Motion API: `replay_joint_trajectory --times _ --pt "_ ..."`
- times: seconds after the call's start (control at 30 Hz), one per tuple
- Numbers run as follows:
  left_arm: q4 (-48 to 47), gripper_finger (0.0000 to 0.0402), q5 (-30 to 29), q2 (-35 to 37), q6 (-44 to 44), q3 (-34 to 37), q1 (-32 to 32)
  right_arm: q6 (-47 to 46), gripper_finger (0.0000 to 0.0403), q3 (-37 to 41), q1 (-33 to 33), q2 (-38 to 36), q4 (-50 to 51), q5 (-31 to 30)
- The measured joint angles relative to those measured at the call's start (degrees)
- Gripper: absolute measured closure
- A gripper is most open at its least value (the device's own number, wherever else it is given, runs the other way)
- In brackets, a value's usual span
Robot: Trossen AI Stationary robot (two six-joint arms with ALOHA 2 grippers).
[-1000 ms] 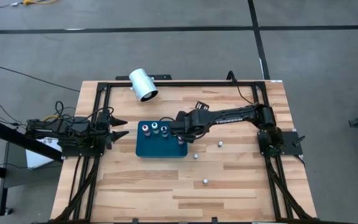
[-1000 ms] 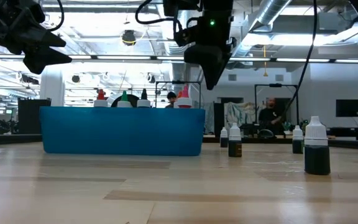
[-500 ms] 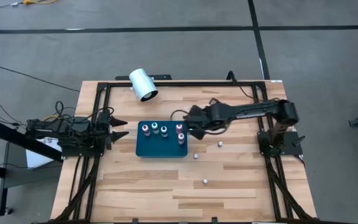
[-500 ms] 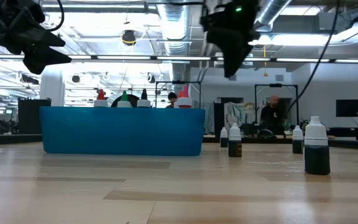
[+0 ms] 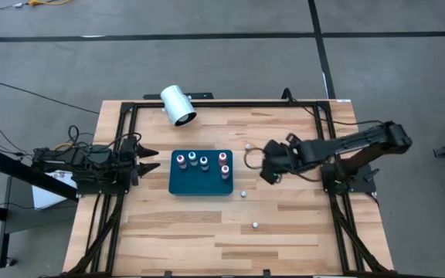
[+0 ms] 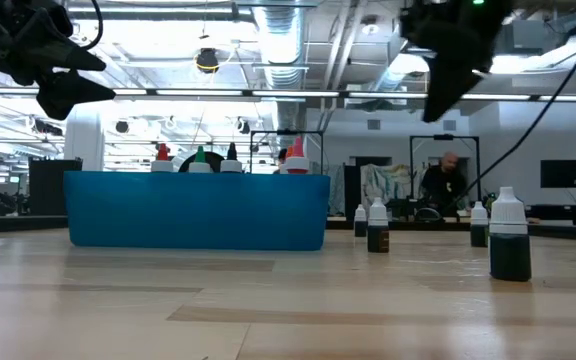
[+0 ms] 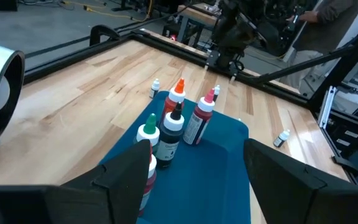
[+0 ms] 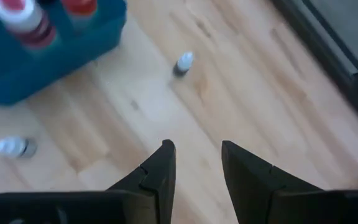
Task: Pick & Place food coloring
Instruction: Put the small green food coloring bottle into the bin
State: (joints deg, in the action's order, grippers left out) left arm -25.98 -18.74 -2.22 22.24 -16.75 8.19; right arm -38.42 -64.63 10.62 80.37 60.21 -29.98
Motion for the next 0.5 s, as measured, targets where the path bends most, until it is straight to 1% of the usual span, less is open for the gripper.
replay_joint_trajectory --times 0.13,0.3,0.5 --pt "0.02 0.0152 -0.02 0.0 0.06 0.0 -0.02 -3.31 0.0285 6.01 4.88 -4.01 -2.79 0.01" --pt "-0.04 0.0152 -0.02 0.0 0.06 0.0 -0.04 -9.67 0.0285 12.74 11.04 -8.57 -6.9 -0.04" --pt "-0.26 0.0152 -0.04 0.0 0.06 0.0 -0.04 -16.19 0.0285 18.61 17.14 -12.15 -8.94 -2.13"
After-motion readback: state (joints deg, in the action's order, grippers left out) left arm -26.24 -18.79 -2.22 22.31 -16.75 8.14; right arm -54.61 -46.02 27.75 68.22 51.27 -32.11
